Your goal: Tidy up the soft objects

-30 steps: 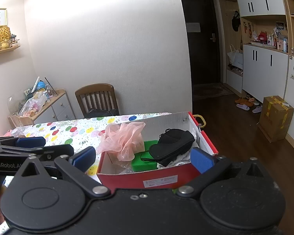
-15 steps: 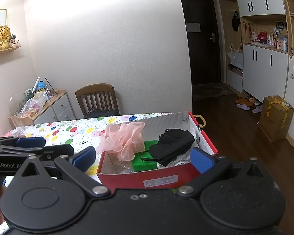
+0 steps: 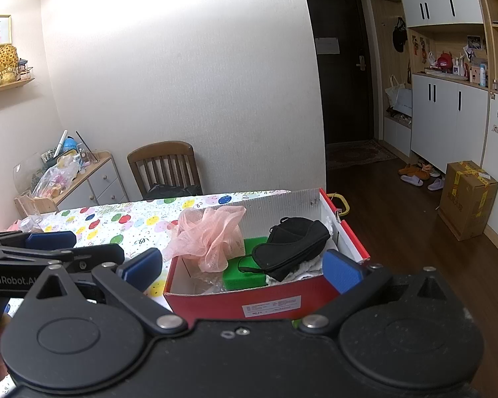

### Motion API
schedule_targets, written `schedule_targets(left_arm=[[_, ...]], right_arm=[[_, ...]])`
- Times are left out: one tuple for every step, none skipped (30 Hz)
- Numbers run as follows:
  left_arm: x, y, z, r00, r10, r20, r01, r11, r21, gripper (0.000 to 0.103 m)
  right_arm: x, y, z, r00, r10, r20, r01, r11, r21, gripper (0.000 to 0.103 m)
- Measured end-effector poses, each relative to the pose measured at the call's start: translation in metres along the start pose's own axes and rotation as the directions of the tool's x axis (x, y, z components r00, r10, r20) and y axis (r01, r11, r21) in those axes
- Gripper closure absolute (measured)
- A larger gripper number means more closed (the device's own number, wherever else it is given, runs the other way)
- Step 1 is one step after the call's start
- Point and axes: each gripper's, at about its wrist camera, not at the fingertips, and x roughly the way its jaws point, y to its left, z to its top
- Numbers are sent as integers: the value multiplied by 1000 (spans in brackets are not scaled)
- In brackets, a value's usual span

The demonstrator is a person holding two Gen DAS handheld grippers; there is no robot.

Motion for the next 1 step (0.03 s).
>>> schedule_targets(left_arm=[[0,0,0,1000,1,-1,-1,1000,-1,5]], right_arm=[[0,0,0,1000,0,-1,0,1000,-1,0]])
